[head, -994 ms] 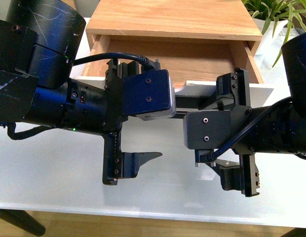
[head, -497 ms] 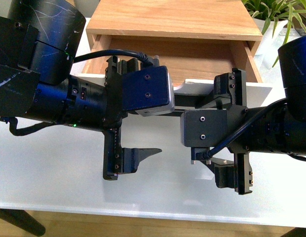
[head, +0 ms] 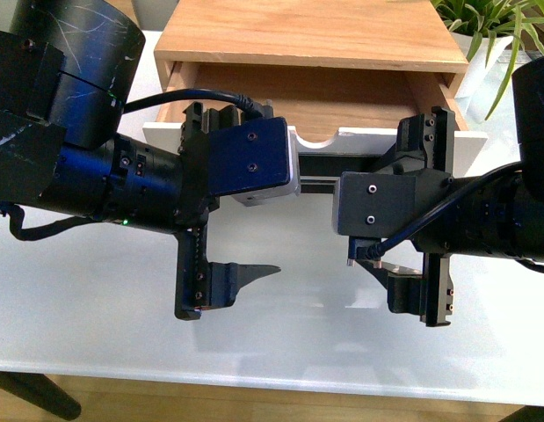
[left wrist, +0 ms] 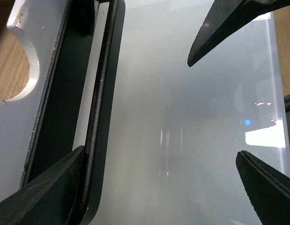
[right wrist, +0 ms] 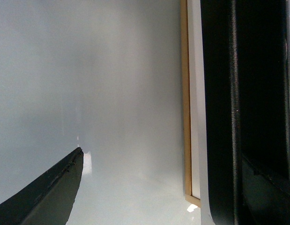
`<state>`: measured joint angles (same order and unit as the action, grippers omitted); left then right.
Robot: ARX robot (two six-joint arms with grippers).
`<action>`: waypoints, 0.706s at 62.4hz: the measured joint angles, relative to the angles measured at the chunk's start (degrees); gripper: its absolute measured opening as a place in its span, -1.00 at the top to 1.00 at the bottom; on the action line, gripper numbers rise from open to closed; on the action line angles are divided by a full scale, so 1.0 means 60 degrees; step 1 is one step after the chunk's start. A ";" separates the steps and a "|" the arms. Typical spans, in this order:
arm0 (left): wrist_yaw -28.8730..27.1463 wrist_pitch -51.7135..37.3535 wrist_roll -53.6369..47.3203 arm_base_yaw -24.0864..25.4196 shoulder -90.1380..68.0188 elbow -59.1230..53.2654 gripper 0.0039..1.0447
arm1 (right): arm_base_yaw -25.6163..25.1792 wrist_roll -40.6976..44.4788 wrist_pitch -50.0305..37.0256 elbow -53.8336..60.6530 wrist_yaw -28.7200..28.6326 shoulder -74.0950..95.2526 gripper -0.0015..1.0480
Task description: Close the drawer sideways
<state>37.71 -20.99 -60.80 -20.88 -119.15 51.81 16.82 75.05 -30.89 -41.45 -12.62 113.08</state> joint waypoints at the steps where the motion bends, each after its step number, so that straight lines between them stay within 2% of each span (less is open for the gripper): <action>1: 0.0000 -0.0004 0.0000 0.0000 -0.0022 0.0018 -0.84 | 0.0000 -0.0007 -0.0015 0.0000 0.0000 0.0000 -0.83; 36: -0.0579 -0.0178 0.0408 -0.0007 -0.0827 0.1147 -0.84 | 0.0004 -0.0080 -0.0226 -0.0670 0.0091 0.0576 -0.83; 44: -0.0696 -0.0197 0.0481 -0.0007 -0.0943 0.1413 -0.84 | -0.0007 -0.0160 -0.0324 -0.0962 0.0372 0.0743 -0.83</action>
<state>33.54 -22.17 -57.91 -20.93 -124.81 60.29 16.78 74.08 -32.84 -47.22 -10.39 117.54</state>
